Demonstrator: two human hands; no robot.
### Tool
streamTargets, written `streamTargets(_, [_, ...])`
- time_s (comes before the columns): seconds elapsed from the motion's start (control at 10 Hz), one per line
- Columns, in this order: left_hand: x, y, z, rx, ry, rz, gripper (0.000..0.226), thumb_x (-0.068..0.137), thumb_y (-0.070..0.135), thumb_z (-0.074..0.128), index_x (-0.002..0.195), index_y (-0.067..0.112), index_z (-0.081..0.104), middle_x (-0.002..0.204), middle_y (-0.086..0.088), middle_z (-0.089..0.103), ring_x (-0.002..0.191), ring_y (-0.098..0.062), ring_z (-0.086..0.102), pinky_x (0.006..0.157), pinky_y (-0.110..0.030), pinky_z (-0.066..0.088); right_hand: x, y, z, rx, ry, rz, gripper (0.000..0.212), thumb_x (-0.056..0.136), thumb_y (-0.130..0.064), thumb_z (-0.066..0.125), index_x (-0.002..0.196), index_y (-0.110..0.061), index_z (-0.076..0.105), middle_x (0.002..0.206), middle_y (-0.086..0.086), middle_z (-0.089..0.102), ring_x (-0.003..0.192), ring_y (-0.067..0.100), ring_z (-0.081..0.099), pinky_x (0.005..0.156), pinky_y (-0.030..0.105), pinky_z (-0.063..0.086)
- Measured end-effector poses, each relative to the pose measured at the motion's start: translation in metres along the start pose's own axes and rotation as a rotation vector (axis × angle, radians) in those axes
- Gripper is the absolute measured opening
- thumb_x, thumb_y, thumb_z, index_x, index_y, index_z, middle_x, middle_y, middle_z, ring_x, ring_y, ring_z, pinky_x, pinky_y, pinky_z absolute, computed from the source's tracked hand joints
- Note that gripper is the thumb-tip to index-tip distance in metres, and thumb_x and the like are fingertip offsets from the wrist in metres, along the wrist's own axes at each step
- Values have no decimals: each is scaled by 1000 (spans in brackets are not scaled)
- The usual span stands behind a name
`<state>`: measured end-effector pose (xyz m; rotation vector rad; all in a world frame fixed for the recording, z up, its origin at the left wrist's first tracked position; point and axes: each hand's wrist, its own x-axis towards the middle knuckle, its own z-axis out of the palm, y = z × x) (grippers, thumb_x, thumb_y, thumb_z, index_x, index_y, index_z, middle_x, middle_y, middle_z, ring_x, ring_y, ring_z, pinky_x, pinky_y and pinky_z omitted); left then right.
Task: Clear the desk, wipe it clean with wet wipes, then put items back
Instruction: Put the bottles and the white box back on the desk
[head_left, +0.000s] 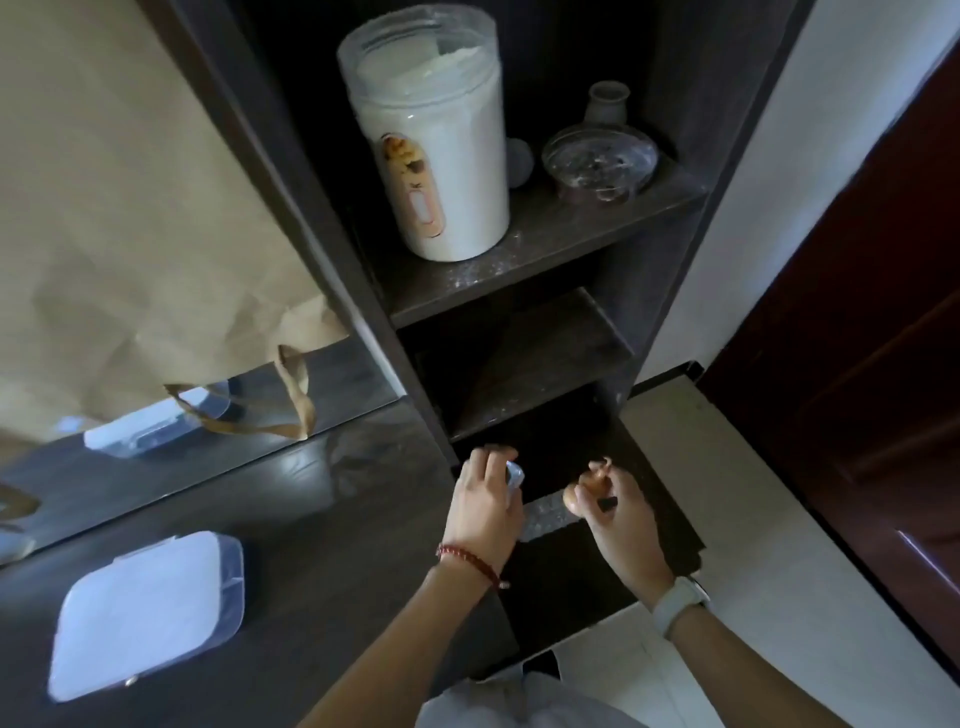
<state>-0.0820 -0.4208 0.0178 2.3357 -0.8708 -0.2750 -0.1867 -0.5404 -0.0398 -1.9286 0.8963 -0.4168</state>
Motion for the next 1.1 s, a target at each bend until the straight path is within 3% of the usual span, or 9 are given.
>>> streamTargets(0.1, [-41,-48,-17,-110,174,-289,33,67,-8,63,99,1,58,106,-17,55,85,-29,58,73,-8,36,-30,-8,33,-34,-199,-51,30,82,-19,66,110,-13,57,95,-6,58,90,12,59,77,15,43])
streamTargets(0.2, [-53,-86,-48,-160,254,-523,28,76,2,64,104,1,58,103,-17,59,72,-16,49,64,-11,27,-45,-34,72,-68,-339,-136,33,81,-22,68,112,-14,57,88,-21,51,78,-1,54,74,20,42])
streamTargets(0.3, [-47,-117,-72,-160,286,-556,26,82,10,62,107,4,59,106,-15,60,77,-20,53,66,-12,27,-40,-68,115,-109,-352,-201,29,83,-22,65,111,-14,57,85,-20,51,67,-6,50,67,15,37])
streamTargets(0.4, [-32,-141,-84,-162,275,-540,25,84,14,61,107,6,58,113,-15,54,76,-16,49,70,-12,31,-22,-99,153,-163,-313,-305,27,83,-13,64,109,-8,57,101,1,59,70,5,54,68,19,44])
streamTargets(0.5, [-9,-163,-85,-167,202,-503,30,84,16,61,113,9,56,116,-14,53,94,-23,55,77,-18,36,6,-123,185,-217,-233,-341,28,80,-7,67,106,-2,58,105,14,59,83,25,63,69,34,53])
streamTargets(0.6, [19,-177,-79,-169,162,-440,34,84,13,60,117,8,52,117,-14,54,106,-27,52,86,-26,39,36,-136,207,-301,-143,-299,30,81,-5,65,109,-1,56,107,19,56,85,34,61,63,39,50])
streamTargets(0.7, [44,-182,-72,-163,154,-435,29,85,11,57,113,6,53,116,-15,55,106,-29,49,88,-31,39,57,-139,218,-394,-101,-219,31,85,-5,56,115,-2,50,114,17,51,93,33,57,63,34,38])
streamTargets(0.9, [62,-186,-59,-150,94,-397,40,83,-4,50,121,9,52,126,-13,56,121,-27,43,99,-30,34,63,-133,223,-549,-78,-133,43,89,-12,52,130,-13,39,127,11,48,112,27,50,72,39,45])
streamTargets(1.1, [57,-183,-62,-208,109,-408,57,84,-2,52,137,11,33,145,-10,35,134,-24,31,110,-30,26,55,-130,224,-478,-47,-167,54,86,-13,59,135,-9,37,133,14,46,120,29,47,74,43,50])
